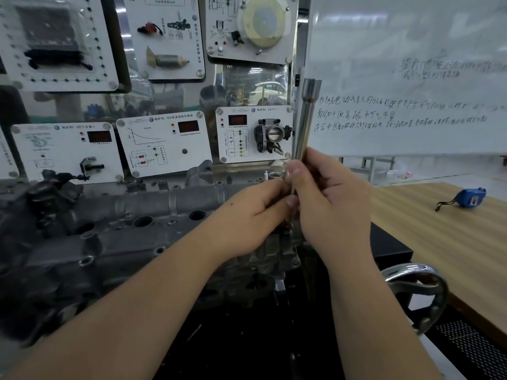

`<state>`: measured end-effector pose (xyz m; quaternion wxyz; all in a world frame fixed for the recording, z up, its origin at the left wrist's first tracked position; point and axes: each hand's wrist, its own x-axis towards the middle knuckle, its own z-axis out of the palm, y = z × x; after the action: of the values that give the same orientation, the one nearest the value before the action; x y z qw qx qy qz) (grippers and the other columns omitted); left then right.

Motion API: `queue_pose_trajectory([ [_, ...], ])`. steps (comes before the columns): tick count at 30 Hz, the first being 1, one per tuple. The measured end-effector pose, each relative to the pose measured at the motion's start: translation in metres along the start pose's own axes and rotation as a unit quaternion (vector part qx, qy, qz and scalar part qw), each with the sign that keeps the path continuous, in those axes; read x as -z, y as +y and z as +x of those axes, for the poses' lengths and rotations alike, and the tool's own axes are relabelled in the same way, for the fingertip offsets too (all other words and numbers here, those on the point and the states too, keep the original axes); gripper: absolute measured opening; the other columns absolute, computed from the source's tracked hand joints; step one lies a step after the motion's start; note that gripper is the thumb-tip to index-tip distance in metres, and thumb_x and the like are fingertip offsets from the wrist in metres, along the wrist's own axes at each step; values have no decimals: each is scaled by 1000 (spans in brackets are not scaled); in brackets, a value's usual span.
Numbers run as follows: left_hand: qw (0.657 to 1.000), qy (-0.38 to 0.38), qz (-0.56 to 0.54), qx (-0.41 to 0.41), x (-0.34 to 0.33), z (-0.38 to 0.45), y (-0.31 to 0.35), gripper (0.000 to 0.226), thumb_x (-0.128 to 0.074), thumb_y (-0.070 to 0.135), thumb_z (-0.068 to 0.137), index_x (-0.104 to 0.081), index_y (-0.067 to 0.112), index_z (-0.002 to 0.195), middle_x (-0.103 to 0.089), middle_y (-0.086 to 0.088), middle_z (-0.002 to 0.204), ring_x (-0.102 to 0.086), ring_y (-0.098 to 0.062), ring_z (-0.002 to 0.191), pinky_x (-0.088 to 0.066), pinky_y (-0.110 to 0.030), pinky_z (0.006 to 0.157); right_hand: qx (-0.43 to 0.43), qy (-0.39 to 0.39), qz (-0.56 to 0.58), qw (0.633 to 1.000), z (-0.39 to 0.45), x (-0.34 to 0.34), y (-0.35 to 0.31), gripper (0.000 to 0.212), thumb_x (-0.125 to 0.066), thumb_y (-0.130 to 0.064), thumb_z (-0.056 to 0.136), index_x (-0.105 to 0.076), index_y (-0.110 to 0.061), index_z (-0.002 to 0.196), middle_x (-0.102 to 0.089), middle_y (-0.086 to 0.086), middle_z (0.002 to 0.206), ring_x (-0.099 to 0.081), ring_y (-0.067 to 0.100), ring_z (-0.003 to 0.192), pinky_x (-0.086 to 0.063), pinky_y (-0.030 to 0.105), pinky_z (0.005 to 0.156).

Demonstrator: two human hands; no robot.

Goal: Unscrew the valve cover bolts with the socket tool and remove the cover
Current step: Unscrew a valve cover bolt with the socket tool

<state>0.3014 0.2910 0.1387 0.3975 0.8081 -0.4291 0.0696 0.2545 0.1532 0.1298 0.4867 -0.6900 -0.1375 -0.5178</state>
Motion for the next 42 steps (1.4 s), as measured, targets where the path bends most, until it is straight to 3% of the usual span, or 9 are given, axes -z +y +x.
queue_pose_trajectory([
  [5,1000,-13,4,-5,1,-1,-1,21,-52,32,106,-64,22,121,-73,4,111,-69,-14,104,-56,-47,93,-10,-31,32,999,-1,1,-3,37,-56,-25,100,-61,-25,136,-75,-15,96,-71,2,87,-56,17,68],
  [9,1000,-6,0,-18,0,-2,1,21,-55,33,102,-61,46,118,-72,11,109,-72,-15,96,-59,-43,83,17,-27,-8,999,-1,0,-6,20,-69,-29,94,-68,-27,114,-69,-17,87,-66,-2,85,-48,10,72],
  [15,1000,-8,-7,9,1,-3,3,21,-52,36,106,-68,25,113,-75,-2,102,-71,-25,95,-56,-51,85,39,-13,-98,994,-2,1,-6,24,-56,-27,100,-71,-10,98,-59,-8,73,-58,7,71,-41,11,64],
  [20,1000,0,2,7,-1,0,2,19,-57,33,103,-68,19,110,-75,-4,99,-71,-23,89,-56,-49,80,3,-33,-44,998,-1,4,-8,41,-55,-27,102,-50,-35,143,-72,-20,93,-68,1,88,-55,19,69],
  [24,1000,-1,-14,5,0,1,3,13,-60,41,95,-66,40,107,-75,-1,96,-74,-26,85,-59,-52,75,21,4,-52,998,-4,-2,-8,20,-67,-41,91,-64,-38,111,-68,-11,87,-66,6,83,-53,19,70],
  [29,1000,-4,-24,17,0,0,0,22,-55,35,104,-68,19,112,-74,-11,103,-70,-35,95,-56,-56,83,54,36,-118,991,-5,-3,-3,17,-63,-25,99,-73,-11,94,-60,-9,71,-57,3,71,-37,7,64],
  [35,1000,-5,-7,13,0,-1,2,22,-54,33,105,-67,22,118,-75,-4,105,-72,-24,95,-55,-48,85,30,-6,-41,999,-5,-2,-4,43,-56,-28,101,-47,-38,142,-72,-18,92,-70,6,82,-58,28,70],
  [38,1000,-7,-17,9,-1,0,2,19,-57,33,103,-66,34,119,-76,-3,104,-73,-27,94,-58,-52,84,13,-1,-37,999,-5,-3,-5,32,-67,-33,95,-65,-26,127,-70,-19,92,-69,3,87,-55,18,74],
  [42,1000,-5,-26,15,-1,-1,2,23,-57,38,102,-66,21,115,-74,-12,101,-72,-40,89,-59,-58,75,28,-4,-68,997,-4,2,-4,17,-60,-29,98,-70,-16,93,-66,-6,74,-63,13,72,-47,21,62],
])
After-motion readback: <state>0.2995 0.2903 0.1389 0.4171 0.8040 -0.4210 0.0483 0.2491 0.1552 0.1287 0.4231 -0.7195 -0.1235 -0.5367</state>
